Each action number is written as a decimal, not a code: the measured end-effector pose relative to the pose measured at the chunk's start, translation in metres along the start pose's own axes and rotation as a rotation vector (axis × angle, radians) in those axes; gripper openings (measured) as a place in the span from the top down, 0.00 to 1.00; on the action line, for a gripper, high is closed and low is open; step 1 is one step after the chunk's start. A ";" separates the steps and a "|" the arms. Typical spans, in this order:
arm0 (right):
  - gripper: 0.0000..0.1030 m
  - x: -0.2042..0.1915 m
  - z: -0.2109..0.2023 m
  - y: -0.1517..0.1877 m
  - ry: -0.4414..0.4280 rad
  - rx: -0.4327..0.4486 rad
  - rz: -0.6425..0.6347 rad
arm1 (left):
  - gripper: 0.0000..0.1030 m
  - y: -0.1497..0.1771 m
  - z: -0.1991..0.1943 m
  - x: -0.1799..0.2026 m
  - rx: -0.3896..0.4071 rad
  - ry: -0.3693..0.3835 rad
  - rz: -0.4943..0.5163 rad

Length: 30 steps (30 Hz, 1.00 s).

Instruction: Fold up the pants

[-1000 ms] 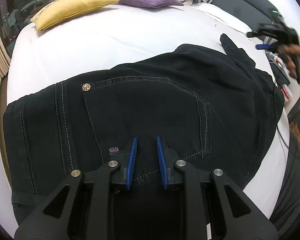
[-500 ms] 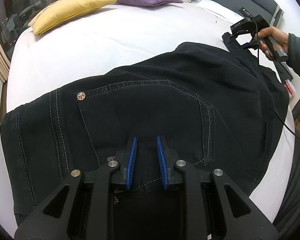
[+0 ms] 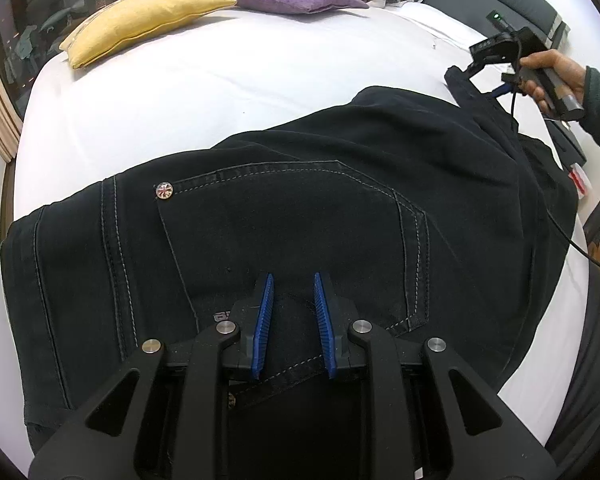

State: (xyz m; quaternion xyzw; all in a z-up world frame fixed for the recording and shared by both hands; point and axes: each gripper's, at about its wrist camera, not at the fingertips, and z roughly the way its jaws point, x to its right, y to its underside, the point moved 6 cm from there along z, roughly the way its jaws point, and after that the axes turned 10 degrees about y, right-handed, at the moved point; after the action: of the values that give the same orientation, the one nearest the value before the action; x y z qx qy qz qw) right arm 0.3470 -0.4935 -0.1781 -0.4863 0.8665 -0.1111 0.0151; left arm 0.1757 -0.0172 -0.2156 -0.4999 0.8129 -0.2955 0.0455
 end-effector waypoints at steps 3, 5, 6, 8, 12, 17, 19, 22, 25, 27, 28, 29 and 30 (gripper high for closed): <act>0.24 -0.003 0.010 0.002 -0.050 -0.028 0.013 | 0.80 0.000 -0.001 0.000 -0.003 0.002 0.003; 0.24 -0.006 0.013 0.002 -0.046 -0.032 -0.008 | 0.80 0.000 -0.001 0.000 -0.004 0.004 0.003; 0.24 -0.005 0.012 0.001 -0.050 -0.034 -0.005 | 0.80 0.000 -0.001 0.000 -0.004 0.004 0.003; 0.24 -0.004 0.011 0.001 -0.063 -0.037 0.005 | 0.80 0.000 -0.001 0.000 -0.003 0.003 0.000; 0.24 -0.011 0.009 0.004 -0.089 -0.052 -0.008 | 0.80 0.000 -0.001 0.000 -0.003 0.001 0.004; 0.63 -0.037 0.020 -0.006 -0.106 -0.069 -0.055 | 0.80 0.000 -0.001 -0.001 -0.002 0.001 0.005; 0.85 -0.035 0.022 -0.009 -0.123 -0.076 -0.055 | 0.80 0.000 -0.001 -0.001 0.000 0.002 0.003; 0.94 -0.037 0.010 -0.002 -0.141 -0.048 -0.056 | 0.80 0.000 -0.001 -0.002 0.003 0.001 0.002; 0.96 -0.038 -0.004 -0.008 -0.175 0.005 -0.030 | 0.80 0.000 0.000 -0.002 0.006 0.000 0.000; 0.97 -0.022 -0.023 -0.010 -0.220 0.051 0.013 | 0.80 0.000 0.000 -0.002 0.006 0.000 -0.004; 0.97 -0.013 -0.031 -0.009 -0.236 0.070 0.033 | 0.80 0.000 0.000 -0.002 0.006 -0.002 -0.006; 0.97 -0.006 -0.039 -0.008 -0.254 0.092 0.052 | 0.80 0.000 0.000 -0.002 0.007 -0.004 -0.008; 0.97 0.012 -0.052 0.000 -0.273 0.123 0.075 | 0.80 0.000 0.000 -0.002 0.008 -0.005 -0.011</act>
State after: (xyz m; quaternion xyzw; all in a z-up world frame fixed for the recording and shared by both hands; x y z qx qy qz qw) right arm 0.3336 -0.4947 -0.1263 -0.4622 0.8656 -0.0959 0.1667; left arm 0.1766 -0.0155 -0.2158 -0.5050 0.8088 -0.2975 0.0480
